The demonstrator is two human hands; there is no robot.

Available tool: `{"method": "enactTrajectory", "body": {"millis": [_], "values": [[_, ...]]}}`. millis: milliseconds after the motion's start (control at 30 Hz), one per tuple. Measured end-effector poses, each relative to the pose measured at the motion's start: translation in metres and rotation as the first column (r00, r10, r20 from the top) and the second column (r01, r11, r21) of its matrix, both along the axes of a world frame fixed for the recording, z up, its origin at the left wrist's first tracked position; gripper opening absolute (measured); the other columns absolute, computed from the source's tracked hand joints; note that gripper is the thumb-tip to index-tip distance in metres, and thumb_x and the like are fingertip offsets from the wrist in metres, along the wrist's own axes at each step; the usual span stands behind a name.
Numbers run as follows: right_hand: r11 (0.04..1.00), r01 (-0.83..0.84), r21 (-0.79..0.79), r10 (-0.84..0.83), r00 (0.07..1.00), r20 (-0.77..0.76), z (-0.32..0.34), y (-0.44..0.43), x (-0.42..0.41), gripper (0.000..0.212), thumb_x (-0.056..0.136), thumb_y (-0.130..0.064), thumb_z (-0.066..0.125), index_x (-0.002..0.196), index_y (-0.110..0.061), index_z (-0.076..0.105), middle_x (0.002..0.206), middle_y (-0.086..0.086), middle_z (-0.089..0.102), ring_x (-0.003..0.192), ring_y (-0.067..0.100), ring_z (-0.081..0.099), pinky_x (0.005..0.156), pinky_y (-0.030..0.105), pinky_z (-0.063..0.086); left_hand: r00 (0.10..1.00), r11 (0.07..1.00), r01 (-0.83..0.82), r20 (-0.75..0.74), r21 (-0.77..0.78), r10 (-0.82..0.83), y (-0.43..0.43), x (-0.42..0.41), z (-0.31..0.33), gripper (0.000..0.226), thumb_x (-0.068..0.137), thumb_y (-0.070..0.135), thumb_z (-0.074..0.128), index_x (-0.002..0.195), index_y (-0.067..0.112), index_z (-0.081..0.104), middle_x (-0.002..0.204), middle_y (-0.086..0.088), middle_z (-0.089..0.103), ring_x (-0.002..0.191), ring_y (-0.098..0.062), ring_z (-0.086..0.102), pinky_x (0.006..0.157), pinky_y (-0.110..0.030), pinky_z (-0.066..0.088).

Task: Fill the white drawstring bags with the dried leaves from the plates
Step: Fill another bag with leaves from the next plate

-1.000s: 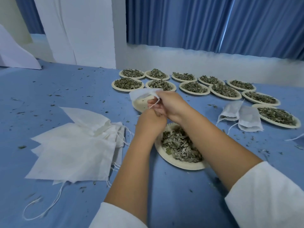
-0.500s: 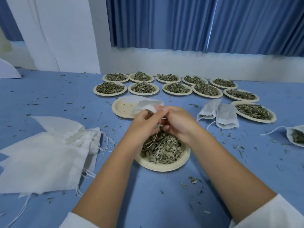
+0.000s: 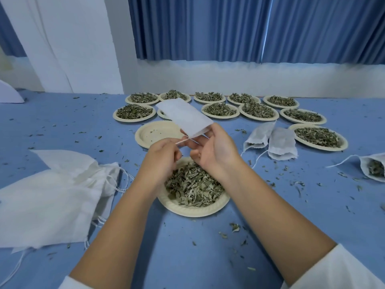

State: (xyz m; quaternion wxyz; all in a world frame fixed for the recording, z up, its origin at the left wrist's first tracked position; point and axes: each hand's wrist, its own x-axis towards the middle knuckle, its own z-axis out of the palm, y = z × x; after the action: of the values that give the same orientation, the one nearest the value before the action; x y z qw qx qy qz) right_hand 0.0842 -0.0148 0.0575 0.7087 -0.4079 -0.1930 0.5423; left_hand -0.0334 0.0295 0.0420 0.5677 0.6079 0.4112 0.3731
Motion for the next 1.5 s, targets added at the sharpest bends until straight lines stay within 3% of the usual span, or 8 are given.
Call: {"method": "enactTrajectory", "body": {"millis": [333, 467, 567, 733, 867, 1033, 1300, 1500], "values": [[0.989, -0.055, -0.134, 0.062, 0.997, 0.052, -0.006, 0.002, -0.007, 0.033, 0.101, -0.027, 0.043, 0.074, -0.01, 0.054, 0.053, 0.0, 0.059, 0.042, 0.009, 0.051, 0.032, 0.017, 0.028, 0.971, 0.985, -0.161, 0.192, 0.07, 0.145, -0.003, -0.004, 0.006, 0.013, 0.089, 0.037, 0.066, 0.079, 0.029, 0.071, 0.069, 0.018, 0.066, 0.043, 0.002, 0.042, 0.041, -0.01, 0.034], [0.988, -0.05, -0.146, 0.084, 0.968, 0.237, -0.007, 0.001, -0.011, 0.037, 0.1, -0.029, 0.049, 0.067, -0.012, 0.054, 0.052, -0.001, 0.055, 0.042, 0.009, 0.047, 0.033, 0.017, 0.027, 0.943, 0.977, -0.209, 0.253, -0.046, 0.214, 0.002, -0.008, 0.007, 0.006, 0.089, 0.027, 0.067, 0.086, 0.024, 0.07, 0.085, 0.005, 0.068, 0.04, -0.003, 0.034, 0.037, -0.014, 0.029], [0.981, 0.123, -0.148, -0.036, 0.873, 0.486, -0.007, 0.0, -0.01, 0.039, 0.093, -0.035, 0.061, 0.063, -0.016, 0.044, 0.052, -0.002, 0.039, 0.043, 0.011, 0.033, 0.037, 0.021, 0.024, 0.921, 0.964, -0.262, 0.288, -0.045, 0.264, 0.003, -0.01, 0.006, 0.011, 0.089, 0.024, 0.066, 0.078, 0.023, 0.068, 0.073, 0.004, 0.058, 0.041, -0.005, 0.032, 0.043, -0.02, 0.028], [0.968, 0.24, 0.074, -0.222, 0.684, 0.695, -0.009, -0.002, -0.009, 0.035, 0.087, -0.034, 0.069, 0.061, -0.018, 0.053, 0.053, -0.007, 0.048, 0.049, 0.008, 0.045, 0.052, 0.023, 0.038, 0.884, 0.809, -0.452, 0.311, 0.376, 0.349, 0.004, -0.018, 0.007, 0.016, 0.096, 0.024, 0.058, 0.081, 0.027, 0.064, 0.075, 0.014, 0.062, 0.064, 0.001, 0.051, 0.063, -0.016, 0.039], [0.989, 0.007, 0.146, -0.102, 0.745, 0.66, -0.005, -0.003, -0.016, 0.011, 0.09, -0.037, 0.067, 0.084, -0.032, 0.075, 0.083, -0.013, 0.074, 0.08, 0.003, 0.07, 0.054, 0.019, 0.051, 0.913, 0.491, -0.29, 0.084, 0.821, 0.399, 0.002, -0.021, 0.002, 0.014, 0.099, 0.024, 0.053, 0.097, 0.017, 0.065, 0.095, 0.003, 0.058, 0.076, -0.001, 0.043, 0.063, -0.019, 0.036], [0.993, -0.063, 0.097, -0.015, 0.759, 0.651, -0.007, -0.004, -0.019, 0.03, 0.095, -0.036, 0.06, 0.077, -0.016, 0.074, 0.074, -0.002, 0.073, 0.069, 0.009, 0.072, 0.046, 0.02, 0.05, 0.947, 0.571, -0.053, -0.14, 0.819, 0.289, 0.004, -0.016, -0.003, 0.013, 0.096, 0.023, 0.055, 0.095, 0.016, 0.065, 0.09, 0.002, 0.059, 0.079, -0.011, 0.051, 0.066, -0.035, 0.045], [0.996, 0.074, 0.044, -0.082, 0.675, 0.734, -0.012, -0.001, -0.006, 0.02, 0.091, -0.013, 0.063, 0.076, -0.021, 0.072, 0.064, -0.011, 0.07, 0.062, 0.01, 0.07, 0.045, 0.019, 0.047, 0.91, 0.704, -0.089, -0.23, 0.704, 0.345, 0.005, -0.013, -0.007, 0.011, 0.09, 0.031, 0.051, 0.081, 0.025, 0.055, 0.081, 0.015, 0.054, 0.059, -0.003, 0.051, 0.055, -0.012, 0.031], [0.977, 0.213, -0.009, -0.086, 0.433, 0.897, -0.016, 0.001, 0.003, 0.011, 0.083, -0.012, 0.063, 0.08, -0.021, 0.06, 0.068, -0.003, 0.073, 0.05, -0.001, 0.06, 0.047, 0.012, 0.042, 0.855, 0.707, -0.234, -0.206, 0.667, 0.476, 0.01, -0.018, -0.007, 0.011, 0.093, 0.026, 0.05, 0.088, 0.017, 0.055, 0.076, 0.014, 0.054, 0.067, -0.015, 0.052, 0.056, -0.029, 0.033]]}}
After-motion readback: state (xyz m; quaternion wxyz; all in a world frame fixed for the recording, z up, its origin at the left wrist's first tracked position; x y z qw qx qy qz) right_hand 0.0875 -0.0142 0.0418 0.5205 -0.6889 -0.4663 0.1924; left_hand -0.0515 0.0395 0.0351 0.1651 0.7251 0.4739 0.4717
